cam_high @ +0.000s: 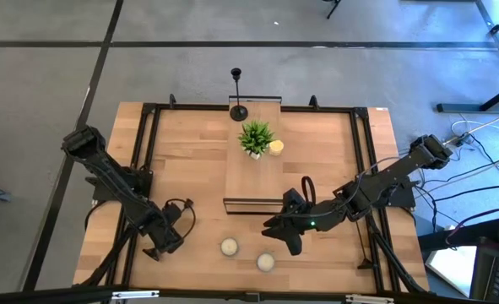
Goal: Pick & Place candle stick holders
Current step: Put the left candle holder on the shelf
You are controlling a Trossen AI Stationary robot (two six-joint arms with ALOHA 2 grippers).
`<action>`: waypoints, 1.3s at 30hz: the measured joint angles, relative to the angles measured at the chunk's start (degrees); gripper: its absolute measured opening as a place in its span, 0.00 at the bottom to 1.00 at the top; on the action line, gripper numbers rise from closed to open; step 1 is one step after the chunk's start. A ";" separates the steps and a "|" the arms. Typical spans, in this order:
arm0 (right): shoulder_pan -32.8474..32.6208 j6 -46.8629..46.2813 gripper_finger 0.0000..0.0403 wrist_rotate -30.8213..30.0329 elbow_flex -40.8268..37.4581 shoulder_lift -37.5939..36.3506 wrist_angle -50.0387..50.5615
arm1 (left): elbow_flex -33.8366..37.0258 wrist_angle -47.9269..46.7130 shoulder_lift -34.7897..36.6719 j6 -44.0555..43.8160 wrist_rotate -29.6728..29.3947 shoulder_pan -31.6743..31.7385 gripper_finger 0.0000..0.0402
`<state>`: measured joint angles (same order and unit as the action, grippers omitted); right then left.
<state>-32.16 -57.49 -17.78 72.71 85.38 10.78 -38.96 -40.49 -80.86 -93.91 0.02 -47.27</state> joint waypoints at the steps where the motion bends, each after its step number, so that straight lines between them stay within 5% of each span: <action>1: 0.00 0.12 0.43 0.00 0.00 0.00 0.00 | 0.00 0.02 0.00 0.02 0.16 0.00 0.26; 6: 0.00 0.89 0.43 -0.59 0.00 0.00 0.01 | -0.04 -0.02 0.01 1.72 0.59 0.00 0.05; 14: 0.00 0.92 0.43 -0.64 0.00 0.00 0.03 | -0.04 -0.12 3.60 1.27 -7.74 0.00 0.03; 18: 0.00 0.92 0.43 -0.66 0.00 0.00 -0.18 | -0.04 -1.32 9.03 -1.49 -18.47 0.00 0.03; 27: 0.00 0.92 0.43 -0.93 0.00 0.00 -1.25 | -1.49 -8.45 27.06 -1.24 -54.49 0.03 0.03; 32: -0.02 1.35 0.43 -2.16 -0.02 0.00 -2.26 | -4.95 -8.79 35.07 11.47 -71.74 1.97 0.04; 39: -0.02 2.46 0.43 -2.59 -0.02 0.00 -2.60 | -8.85 7.02 40.81 49.76 -77.47 9.03 0.04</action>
<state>-32.18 -55.04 -20.37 72.69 85.38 8.18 -47.81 -33.46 -40.05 -44.15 -77.45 -38.24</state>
